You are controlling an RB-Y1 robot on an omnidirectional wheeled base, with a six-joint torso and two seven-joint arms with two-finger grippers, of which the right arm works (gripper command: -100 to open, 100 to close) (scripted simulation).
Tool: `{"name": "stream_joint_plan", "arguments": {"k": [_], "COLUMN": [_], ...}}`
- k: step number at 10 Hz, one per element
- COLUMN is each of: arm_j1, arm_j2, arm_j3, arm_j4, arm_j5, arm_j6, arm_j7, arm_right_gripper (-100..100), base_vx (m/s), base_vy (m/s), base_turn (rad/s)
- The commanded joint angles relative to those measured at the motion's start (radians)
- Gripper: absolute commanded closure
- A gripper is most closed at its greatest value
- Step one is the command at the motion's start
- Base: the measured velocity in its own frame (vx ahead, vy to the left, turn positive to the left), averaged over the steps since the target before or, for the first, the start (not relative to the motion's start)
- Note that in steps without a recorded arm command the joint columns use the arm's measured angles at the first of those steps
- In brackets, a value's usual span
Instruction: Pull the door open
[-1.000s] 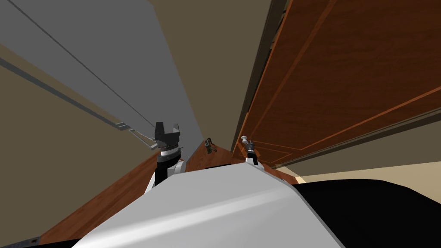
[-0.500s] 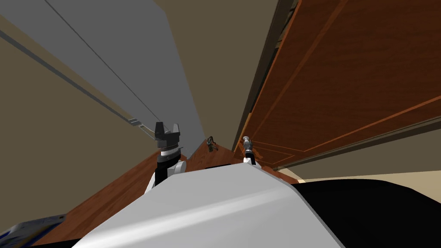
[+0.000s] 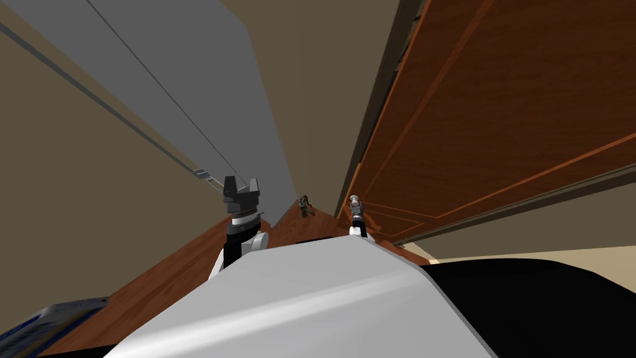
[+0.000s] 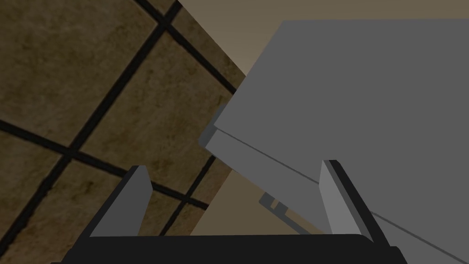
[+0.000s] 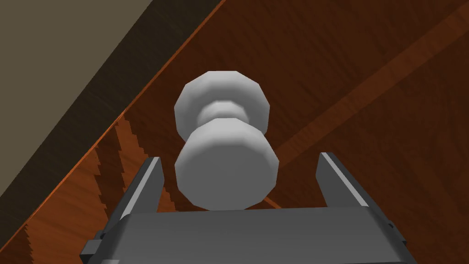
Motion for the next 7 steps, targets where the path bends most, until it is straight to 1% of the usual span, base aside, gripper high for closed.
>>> {"name": "stream_joint_plan", "arguments": {"k": [1, 2, 3, 4, 5, 6, 7], "arm_j1": [-0.002, -0.004, -0.004, -0.006, -0.006, -0.008, -0.010], "arm_j2": [0.006, 0.012, 0.012, 0.017, 0.017, 0.023, 0.029], "arm_j3": [0.008, 0.015, 0.015, 0.022, 0.022, 0.029, 0.035], "arm_j4": [-0.003, -0.007, -0.007, -0.010, -0.010, -0.013, -0.016], "arm_j5": [-0.021, -0.040, -0.040, -0.059, -0.059, -0.078, -0.096], "arm_j6": [-0.002, -0.003, -0.003, -0.004, -0.004, -0.005, -0.006], "arm_j7": [-0.050, -0.075, -0.091, -0.126, -0.133, -0.172, -0.198], "arm_right_gripper": [-100, -100, -100, -100, -100, -100, -100], "base_vx": [-0.059, -0.075, -0.056, -0.055, -0.044, -0.052, -0.070], "base_vy": [-0.014, -0.011, -0.005, 0.006, 0.003, -0.005, -0.007], "base_turn": [0.051, 0.064, 0.019, 0.036, 0.022, 0.047, 0.068]}}
